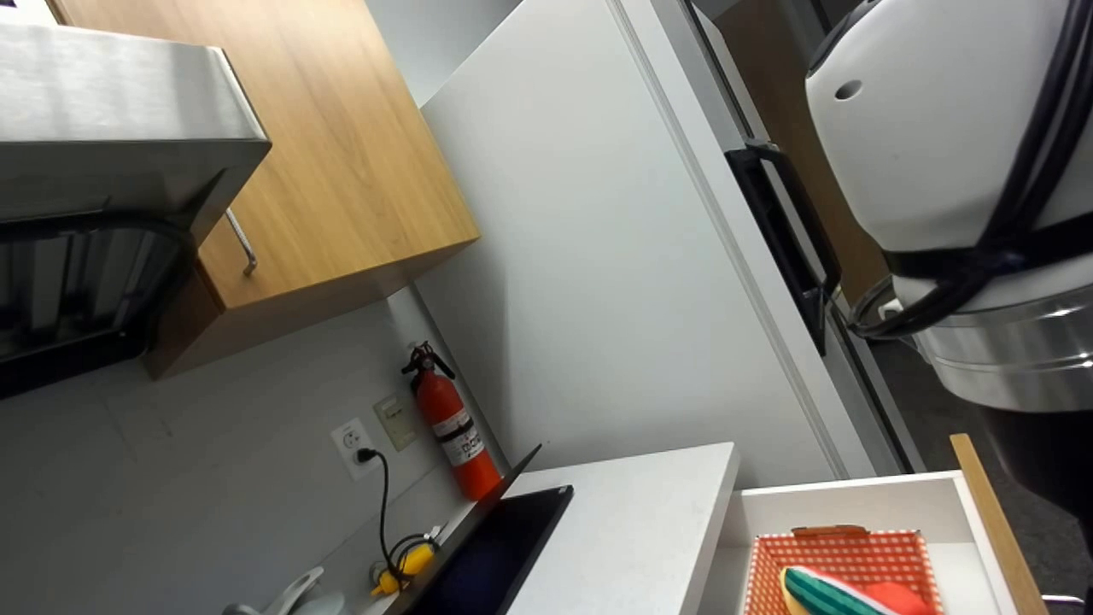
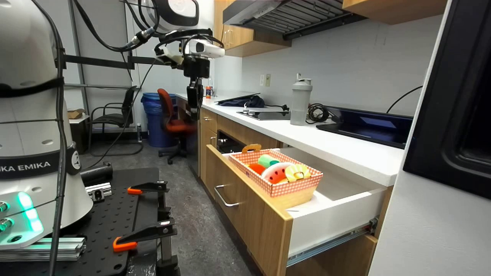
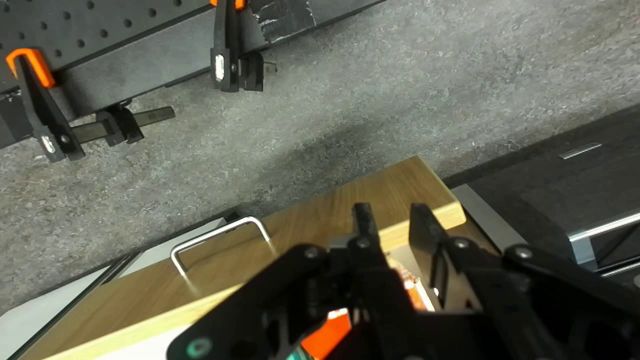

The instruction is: Open the drawer fully, pick up the carton box and put it in the drawer and close the drawer

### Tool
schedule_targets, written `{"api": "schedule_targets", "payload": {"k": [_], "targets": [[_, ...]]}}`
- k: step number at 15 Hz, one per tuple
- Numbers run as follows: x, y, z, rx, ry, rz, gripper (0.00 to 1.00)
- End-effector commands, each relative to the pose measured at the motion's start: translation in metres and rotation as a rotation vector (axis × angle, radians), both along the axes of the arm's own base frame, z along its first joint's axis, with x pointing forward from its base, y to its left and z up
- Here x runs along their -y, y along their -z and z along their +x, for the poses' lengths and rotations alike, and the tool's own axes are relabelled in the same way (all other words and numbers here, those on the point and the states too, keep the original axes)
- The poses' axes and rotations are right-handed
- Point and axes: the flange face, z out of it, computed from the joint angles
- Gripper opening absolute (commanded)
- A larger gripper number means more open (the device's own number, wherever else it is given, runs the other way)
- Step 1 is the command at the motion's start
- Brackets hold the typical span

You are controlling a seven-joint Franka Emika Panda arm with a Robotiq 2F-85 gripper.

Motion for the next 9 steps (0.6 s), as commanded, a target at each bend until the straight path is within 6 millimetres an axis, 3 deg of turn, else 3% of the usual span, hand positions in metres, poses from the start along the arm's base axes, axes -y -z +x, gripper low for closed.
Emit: {"api": "schedule_targets", "payload": {"k": [1,2,3,5,7,9], "targets": [[0.000,0.000,0.000,0.000,0.000,0.000,0.51],[0.003,-0.002,0.007,0.015,0.002,-0.005,0.53],[0.002,0.000,0.010,0.020,0.000,0.000,0.13],[0.004,0.004,0.016,0.012,0.011,0.003,0.12],[0.008,0.011,0.022,-0.003,0.023,0.004,0.00],[0.015,0.021,0.028,-0.026,0.040,0.003,0.00]]}}
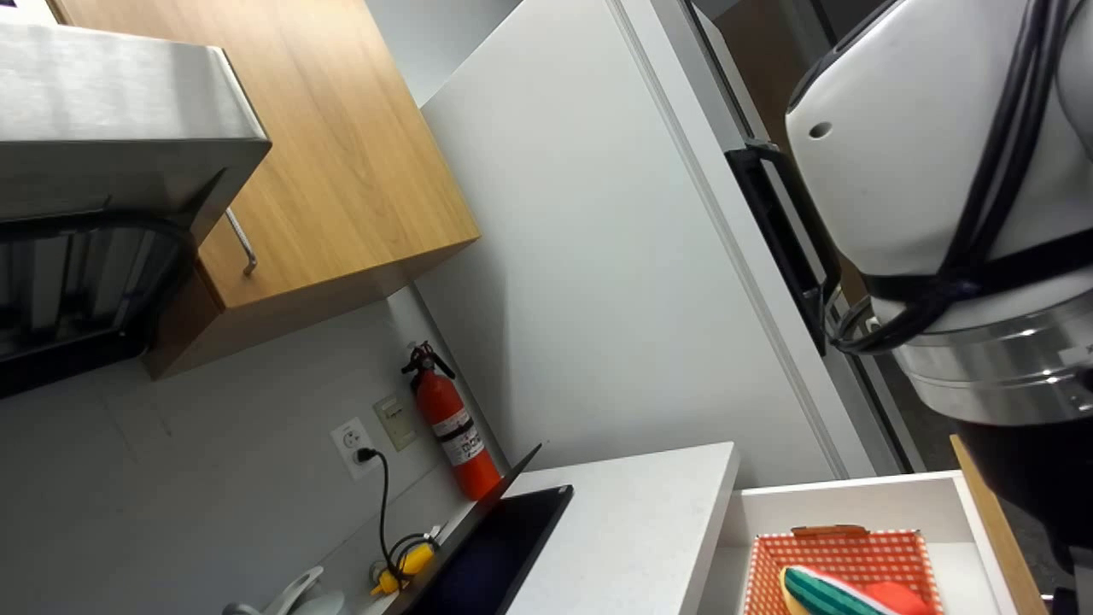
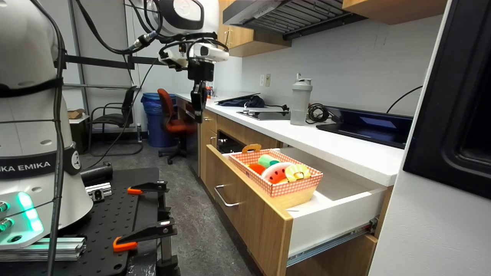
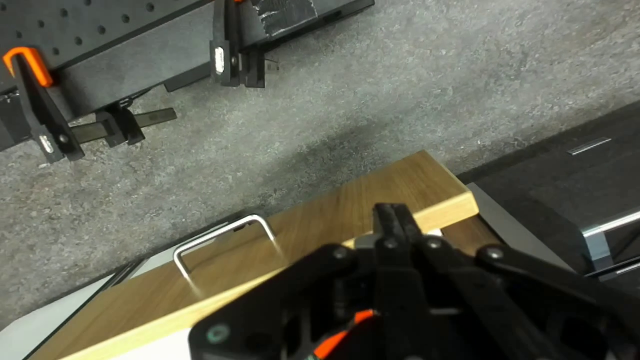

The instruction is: Open the drawer fully, pick up the carton box and put it in the drawer and close the drawer

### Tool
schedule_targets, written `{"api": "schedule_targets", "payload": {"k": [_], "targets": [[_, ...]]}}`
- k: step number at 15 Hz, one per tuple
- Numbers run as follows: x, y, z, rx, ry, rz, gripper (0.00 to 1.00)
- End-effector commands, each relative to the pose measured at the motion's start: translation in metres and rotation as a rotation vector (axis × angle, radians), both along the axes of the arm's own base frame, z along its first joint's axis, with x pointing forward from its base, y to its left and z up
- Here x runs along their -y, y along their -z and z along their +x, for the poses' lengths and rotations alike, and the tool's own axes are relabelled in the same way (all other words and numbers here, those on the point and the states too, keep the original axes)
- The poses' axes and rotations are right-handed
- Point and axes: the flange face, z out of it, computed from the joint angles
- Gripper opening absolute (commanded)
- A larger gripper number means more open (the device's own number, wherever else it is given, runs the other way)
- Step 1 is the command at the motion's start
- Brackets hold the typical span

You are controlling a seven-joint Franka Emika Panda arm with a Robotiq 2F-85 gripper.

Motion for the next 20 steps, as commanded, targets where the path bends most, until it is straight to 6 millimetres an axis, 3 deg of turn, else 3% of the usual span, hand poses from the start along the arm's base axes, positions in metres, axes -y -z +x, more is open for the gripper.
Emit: {"api": "schedule_targets", "payload": {"k": [1,10,20], "targets": [[0.010,0.017,0.018,-0.020,0.023,0.001,0.00],[0.036,0.082,0.034,-0.141,0.078,-0.002,0.00],[0.057,0.123,0.070,-0.146,0.106,0.024,0.00]]}}
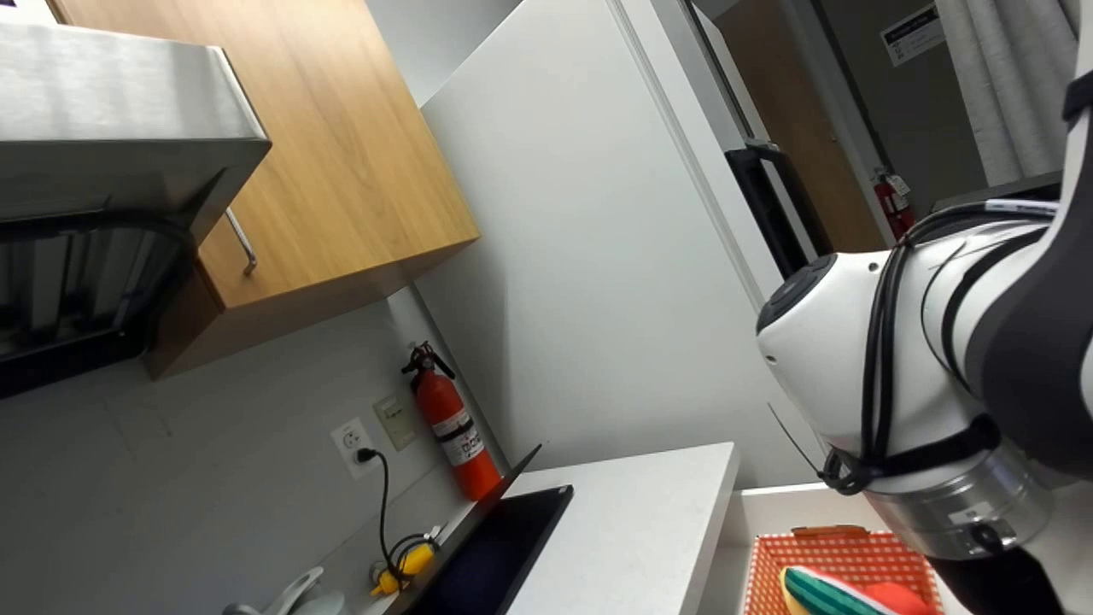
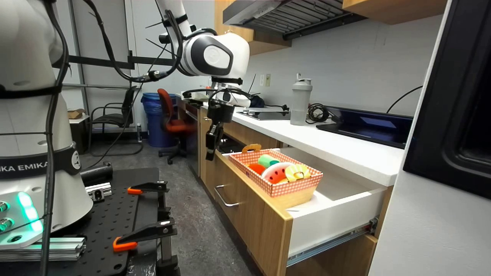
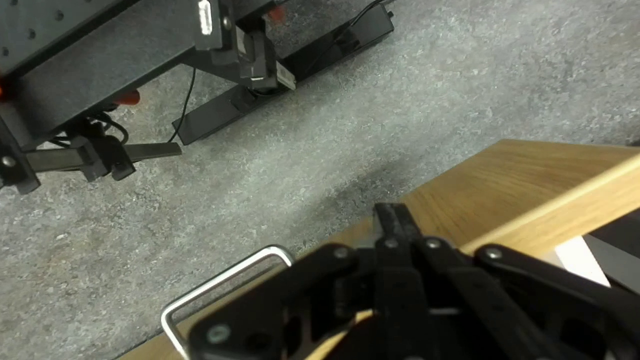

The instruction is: Open the drawer fully, pick up the carton box and put it in the drawer and close the drawer

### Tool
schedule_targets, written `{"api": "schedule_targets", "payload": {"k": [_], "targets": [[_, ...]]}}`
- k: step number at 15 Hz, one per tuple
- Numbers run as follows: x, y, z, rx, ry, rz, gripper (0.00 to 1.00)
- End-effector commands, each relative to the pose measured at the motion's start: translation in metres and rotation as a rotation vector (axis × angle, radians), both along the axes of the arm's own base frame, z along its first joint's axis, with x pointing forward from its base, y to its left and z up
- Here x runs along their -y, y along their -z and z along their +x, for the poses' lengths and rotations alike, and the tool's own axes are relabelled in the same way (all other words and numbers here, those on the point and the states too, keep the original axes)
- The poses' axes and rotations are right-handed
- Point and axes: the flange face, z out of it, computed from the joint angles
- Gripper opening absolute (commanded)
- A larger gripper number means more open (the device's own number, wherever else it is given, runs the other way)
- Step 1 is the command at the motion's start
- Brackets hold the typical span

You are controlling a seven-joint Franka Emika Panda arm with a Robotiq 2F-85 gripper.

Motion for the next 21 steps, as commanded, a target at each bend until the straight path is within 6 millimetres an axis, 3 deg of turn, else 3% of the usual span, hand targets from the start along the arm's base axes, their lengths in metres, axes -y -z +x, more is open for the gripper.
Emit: {"api": "schedule_targets", "payload": {"k": [1,8,21], "targets": [[0.010,0.015,0.019,0.018,-0.007,0.012,0.00],[0.020,0.026,0.040,0.109,-0.005,0.004,0.00],[0.017,0.020,0.076,0.286,0.006,-0.034,0.00]]}}
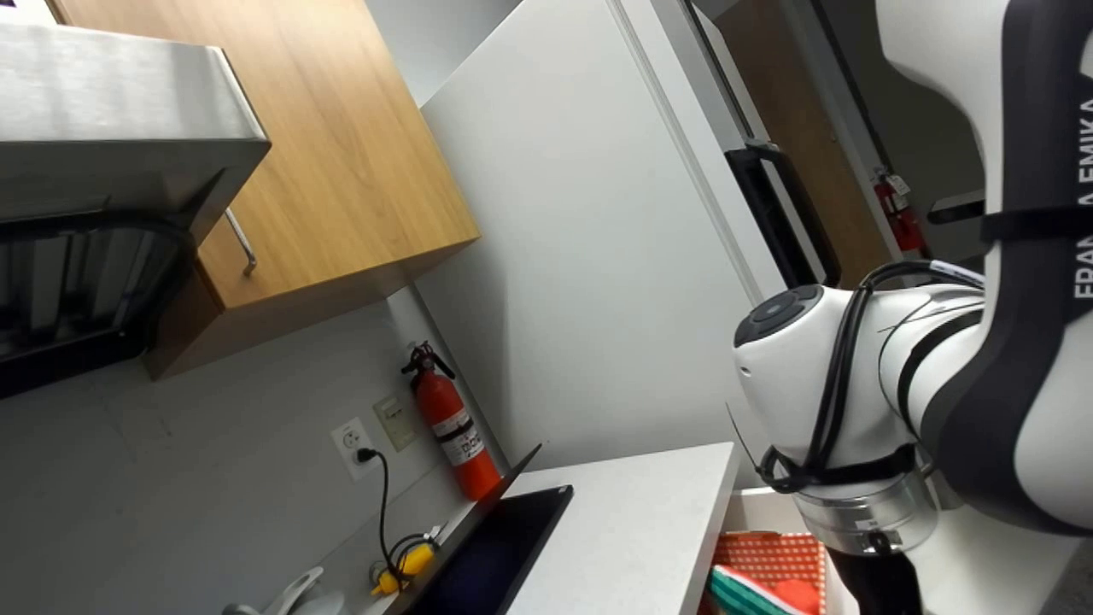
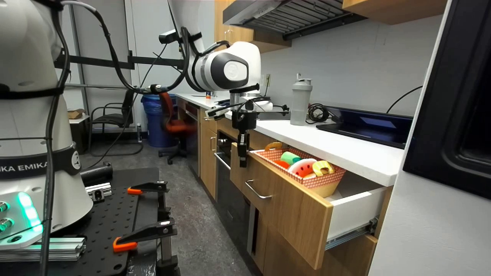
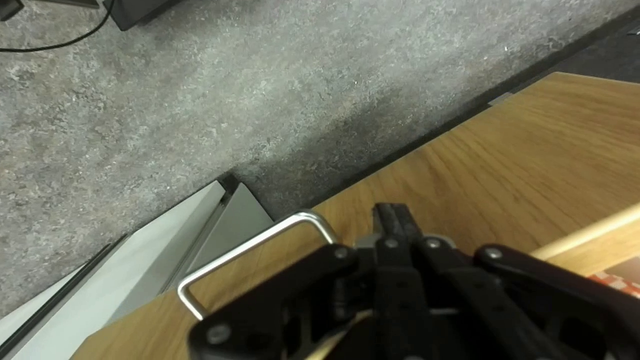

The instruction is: Open the drawer fully, pick up the carton box and put it in the drawer and close the drawer

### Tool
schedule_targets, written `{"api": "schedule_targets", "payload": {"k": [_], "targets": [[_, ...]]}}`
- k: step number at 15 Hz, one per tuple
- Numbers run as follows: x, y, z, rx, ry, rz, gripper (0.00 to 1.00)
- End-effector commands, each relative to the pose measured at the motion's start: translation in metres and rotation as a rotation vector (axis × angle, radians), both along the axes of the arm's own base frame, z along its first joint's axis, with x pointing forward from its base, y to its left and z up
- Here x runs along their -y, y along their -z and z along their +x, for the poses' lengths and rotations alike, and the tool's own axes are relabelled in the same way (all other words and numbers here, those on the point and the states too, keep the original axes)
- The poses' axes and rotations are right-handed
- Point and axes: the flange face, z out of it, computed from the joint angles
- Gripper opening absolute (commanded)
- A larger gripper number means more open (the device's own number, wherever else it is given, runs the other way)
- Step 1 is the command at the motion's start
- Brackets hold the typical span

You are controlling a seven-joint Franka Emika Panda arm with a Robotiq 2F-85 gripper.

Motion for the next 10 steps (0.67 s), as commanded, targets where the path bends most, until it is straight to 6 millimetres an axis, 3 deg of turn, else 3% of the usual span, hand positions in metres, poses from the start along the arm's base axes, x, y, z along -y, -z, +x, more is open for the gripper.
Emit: {"api": "schedule_targets", "payload": {"k": [1,10], "targets": [[-0.003,0.002,0.016,0.055,0.018,-0.010,0.00],[-0.027,-0.020,0.045,0.179,-0.013,-0.011,0.00]]}}
